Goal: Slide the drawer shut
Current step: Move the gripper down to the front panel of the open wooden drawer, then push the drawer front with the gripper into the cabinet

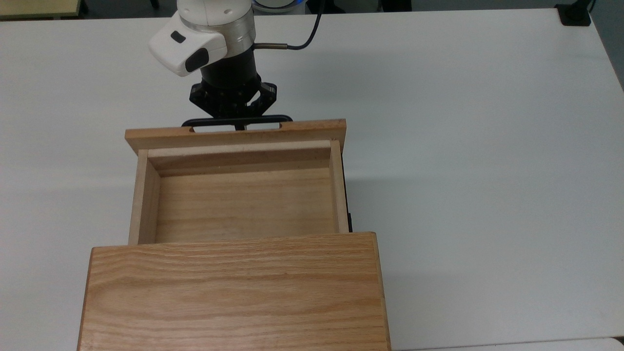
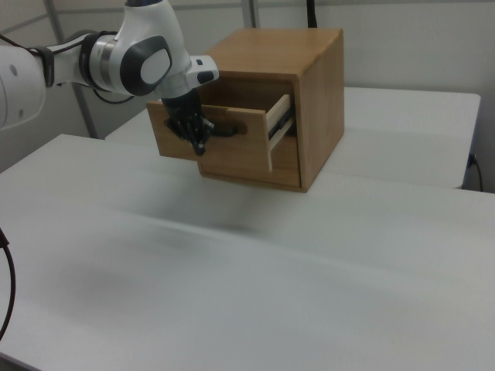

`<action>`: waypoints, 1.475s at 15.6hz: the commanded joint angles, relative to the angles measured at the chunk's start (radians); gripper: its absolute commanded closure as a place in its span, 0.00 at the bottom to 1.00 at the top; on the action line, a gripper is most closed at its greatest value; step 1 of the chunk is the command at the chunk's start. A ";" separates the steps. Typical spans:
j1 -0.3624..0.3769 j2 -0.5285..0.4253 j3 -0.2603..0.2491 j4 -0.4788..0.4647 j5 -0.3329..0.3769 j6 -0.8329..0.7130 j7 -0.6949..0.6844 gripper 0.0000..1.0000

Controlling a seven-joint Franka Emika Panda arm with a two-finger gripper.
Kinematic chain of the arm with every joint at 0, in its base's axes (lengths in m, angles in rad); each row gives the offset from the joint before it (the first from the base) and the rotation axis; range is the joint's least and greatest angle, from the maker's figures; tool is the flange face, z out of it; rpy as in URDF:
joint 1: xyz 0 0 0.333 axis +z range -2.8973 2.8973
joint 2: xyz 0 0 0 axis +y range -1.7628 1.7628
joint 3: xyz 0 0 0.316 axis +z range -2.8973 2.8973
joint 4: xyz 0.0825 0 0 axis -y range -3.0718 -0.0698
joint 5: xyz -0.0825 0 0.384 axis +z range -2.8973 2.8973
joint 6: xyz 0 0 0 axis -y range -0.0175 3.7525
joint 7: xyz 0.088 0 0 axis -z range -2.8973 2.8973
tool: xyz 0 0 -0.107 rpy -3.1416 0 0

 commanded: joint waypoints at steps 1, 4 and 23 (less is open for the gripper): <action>0.008 0.041 -0.007 0.031 0.041 0.154 0.002 1.00; 0.008 0.109 -0.008 0.082 0.057 0.314 0.032 1.00; 0.013 0.235 0.001 0.096 0.045 0.769 0.056 1.00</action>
